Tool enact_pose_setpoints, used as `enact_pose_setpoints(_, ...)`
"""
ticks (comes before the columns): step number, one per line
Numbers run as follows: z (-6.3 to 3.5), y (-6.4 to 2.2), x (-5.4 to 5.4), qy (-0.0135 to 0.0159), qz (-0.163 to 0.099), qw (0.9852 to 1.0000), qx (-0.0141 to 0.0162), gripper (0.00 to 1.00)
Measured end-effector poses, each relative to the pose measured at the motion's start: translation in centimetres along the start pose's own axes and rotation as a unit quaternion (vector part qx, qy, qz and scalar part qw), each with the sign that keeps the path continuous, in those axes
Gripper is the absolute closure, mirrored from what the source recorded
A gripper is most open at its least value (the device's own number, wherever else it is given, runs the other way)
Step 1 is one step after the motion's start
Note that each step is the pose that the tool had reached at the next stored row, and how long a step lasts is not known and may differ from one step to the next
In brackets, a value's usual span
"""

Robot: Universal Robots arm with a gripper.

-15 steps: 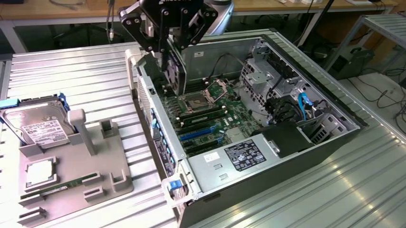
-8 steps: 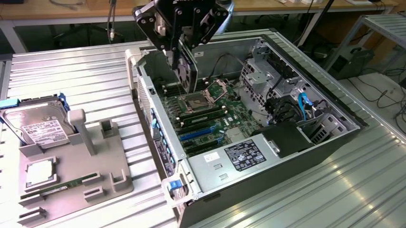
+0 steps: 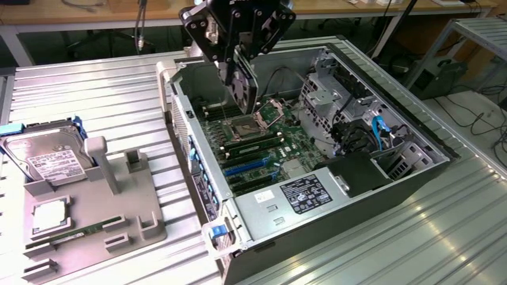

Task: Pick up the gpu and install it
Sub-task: 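Pick up the gpu and move the gpu toward the slot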

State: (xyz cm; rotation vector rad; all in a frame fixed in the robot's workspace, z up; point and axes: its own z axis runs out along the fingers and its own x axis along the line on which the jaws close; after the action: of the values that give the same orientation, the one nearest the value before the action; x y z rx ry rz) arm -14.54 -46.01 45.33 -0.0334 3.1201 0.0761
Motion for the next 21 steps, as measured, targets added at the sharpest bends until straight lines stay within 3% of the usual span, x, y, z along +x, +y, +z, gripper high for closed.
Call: enact_pose_setpoints(21,0.09,-0.09,-4.0,0.0000,0.000,1.0000,0.0000,0.72)
